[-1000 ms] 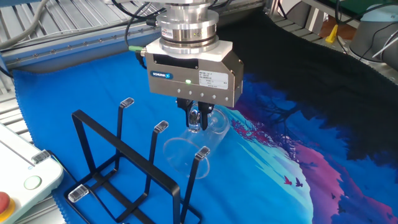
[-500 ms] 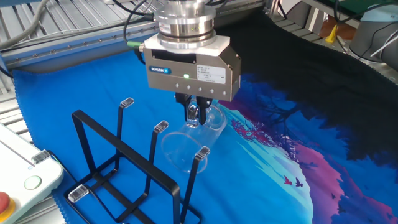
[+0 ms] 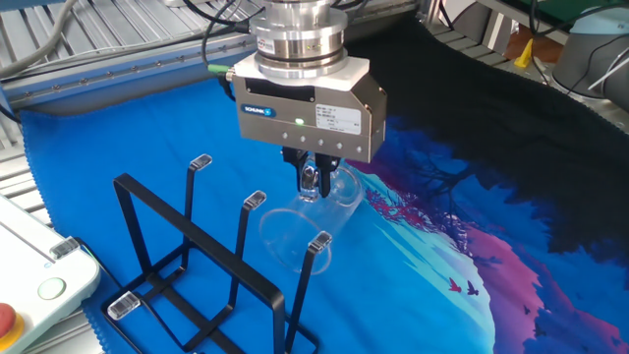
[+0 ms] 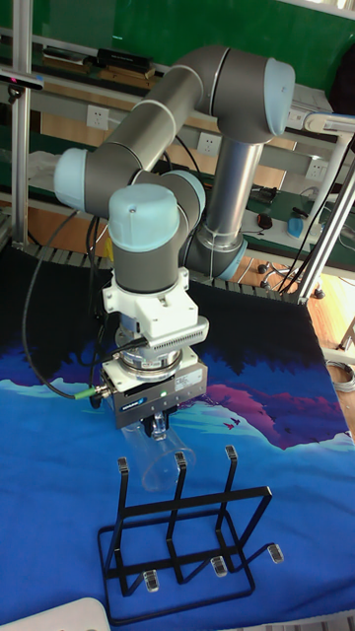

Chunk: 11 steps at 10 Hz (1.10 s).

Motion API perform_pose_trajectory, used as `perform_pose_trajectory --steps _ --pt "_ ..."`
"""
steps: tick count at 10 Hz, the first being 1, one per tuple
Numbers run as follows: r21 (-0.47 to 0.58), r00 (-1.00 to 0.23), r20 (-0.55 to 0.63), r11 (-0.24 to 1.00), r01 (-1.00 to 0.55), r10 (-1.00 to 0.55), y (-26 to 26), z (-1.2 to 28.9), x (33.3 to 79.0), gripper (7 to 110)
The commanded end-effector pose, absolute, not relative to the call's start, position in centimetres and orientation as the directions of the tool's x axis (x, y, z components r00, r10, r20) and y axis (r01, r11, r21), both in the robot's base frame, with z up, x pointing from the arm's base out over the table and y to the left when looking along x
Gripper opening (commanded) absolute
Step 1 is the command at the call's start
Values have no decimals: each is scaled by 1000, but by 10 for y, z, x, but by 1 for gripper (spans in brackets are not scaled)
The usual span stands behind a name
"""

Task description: Put the cup on the cup rack

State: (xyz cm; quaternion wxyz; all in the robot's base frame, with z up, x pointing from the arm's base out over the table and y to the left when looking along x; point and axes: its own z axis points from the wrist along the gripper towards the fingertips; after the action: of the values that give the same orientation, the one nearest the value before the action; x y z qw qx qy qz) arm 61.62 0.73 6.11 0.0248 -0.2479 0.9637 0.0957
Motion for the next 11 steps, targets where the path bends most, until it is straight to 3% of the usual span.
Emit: perform_pose_trajectory --steps 1,5,6,11 --pt "156 -910 -40 897 -414 -413 -2 60 611 7" --pt "163 -916 -27 902 -400 -401 -1 59 609 7" --pt "170 -916 -30 901 -398 -399 1 59 609 22" --pt "171 -918 -51 902 -396 -393 3 61 613 22"
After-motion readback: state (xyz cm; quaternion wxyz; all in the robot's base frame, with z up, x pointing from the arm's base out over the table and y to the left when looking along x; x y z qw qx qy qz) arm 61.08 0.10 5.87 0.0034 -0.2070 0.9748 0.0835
